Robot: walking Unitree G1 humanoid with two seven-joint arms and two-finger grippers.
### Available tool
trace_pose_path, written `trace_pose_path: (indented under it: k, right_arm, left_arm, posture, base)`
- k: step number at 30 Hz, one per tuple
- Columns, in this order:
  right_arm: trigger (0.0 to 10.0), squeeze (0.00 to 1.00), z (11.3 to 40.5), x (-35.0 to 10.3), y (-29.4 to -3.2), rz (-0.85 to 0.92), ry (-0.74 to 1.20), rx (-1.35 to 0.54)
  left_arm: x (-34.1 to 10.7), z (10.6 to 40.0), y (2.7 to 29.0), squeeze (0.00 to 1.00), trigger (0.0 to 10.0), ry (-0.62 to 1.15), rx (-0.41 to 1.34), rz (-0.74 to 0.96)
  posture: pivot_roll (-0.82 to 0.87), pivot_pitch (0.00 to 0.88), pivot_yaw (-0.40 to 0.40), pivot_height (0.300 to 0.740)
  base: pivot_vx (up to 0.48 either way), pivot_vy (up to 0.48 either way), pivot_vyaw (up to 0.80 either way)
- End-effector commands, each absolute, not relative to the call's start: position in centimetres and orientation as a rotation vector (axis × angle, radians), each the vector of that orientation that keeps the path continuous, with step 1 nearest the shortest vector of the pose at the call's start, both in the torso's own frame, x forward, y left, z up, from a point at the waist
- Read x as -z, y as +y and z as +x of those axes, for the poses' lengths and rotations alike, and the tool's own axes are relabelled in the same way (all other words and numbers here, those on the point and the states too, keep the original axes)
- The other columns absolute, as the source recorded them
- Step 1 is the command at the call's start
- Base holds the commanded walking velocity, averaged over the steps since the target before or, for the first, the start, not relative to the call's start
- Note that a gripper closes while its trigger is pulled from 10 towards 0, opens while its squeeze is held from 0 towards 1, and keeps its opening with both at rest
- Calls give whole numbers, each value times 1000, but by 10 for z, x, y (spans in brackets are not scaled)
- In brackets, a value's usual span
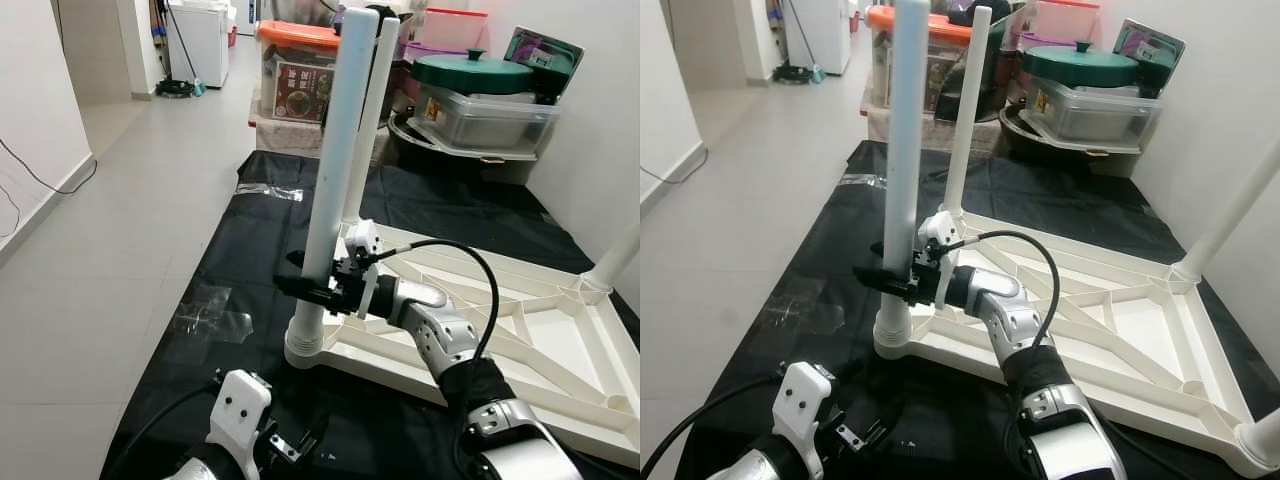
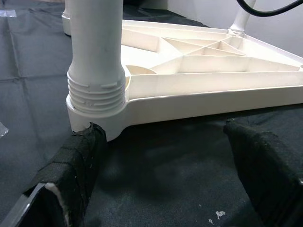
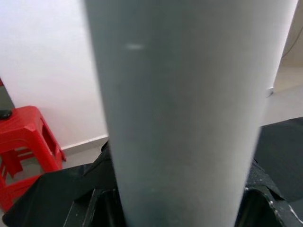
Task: Building children table
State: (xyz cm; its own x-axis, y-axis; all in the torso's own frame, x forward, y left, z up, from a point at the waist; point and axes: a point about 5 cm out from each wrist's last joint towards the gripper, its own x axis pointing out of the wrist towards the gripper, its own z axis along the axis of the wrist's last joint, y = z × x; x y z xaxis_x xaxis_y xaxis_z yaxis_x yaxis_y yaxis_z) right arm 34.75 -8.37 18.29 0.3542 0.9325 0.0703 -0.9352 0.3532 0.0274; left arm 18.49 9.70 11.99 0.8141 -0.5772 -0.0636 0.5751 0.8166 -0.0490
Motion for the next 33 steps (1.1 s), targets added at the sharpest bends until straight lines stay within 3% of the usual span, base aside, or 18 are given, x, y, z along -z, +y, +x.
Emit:
trace_pose_path:
  k: [1, 13, 17, 19, 20, 21, 24, 33]
  right_arm:
    - [0, 0, 346, -180, -83, 81, -45, -1217]
    - [0, 0, 337, -168, -84, 87, -45, -1163]
    - [0, 0, 333, -157, -100, 69, -48, -925]
    - [0, 0, 333, -157, -100, 69, -48, -925]
    - [0, 0, 334, -152, -108, 67, -35, -750]
    - [0, 0, 334, -152, -108, 67, -35, -750]
    - [0, 0, 333, -142, -117, 75, 7, -454]
    - [0, 0, 319, -136, -129, 83, 21, 16]
  left_arm:
    - [-121, 183, 95, 0, 10000, 81, 623, -30]
    - [-125, 194, 110, 0, 10000, 67, 552, -29]
    - [-129, 206, 124, 0, 10000, 39, 481, -8]
    - [-129, 206, 124, 0, 10000, 39, 481, -8]
    - [-130, 208, 124, 0, 10000, 35, 480, -9]
    - [-130, 208, 124, 0, 10000, 35, 480, -9]
    - [-131, 207, 120, 0, 10000, 30, 499, -3]
    - [-126, 203, 114, 0, 10000, 59, 544, -8]
  posture:
    - [250, 0, -140, 740]
    - [246, 0, -136, 740]
    - [236, 0, -130, 740]
    - [236, 0, -130, 740]
    - [227, 0, -124, 740]
    - [227, 0, -124, 740]
    - [225, 0, -125, 740]
    - [229, 0, -125, 740]
  base:
    - [0, 0, 0]
    - [0, 0, 0]
    - [0, 0, 0]
    - [0, 0, 0]
    - [0, 0, 0]
    - [0, 0, 0]
    - [0, 0, 0]
    - [0, 0, 0]
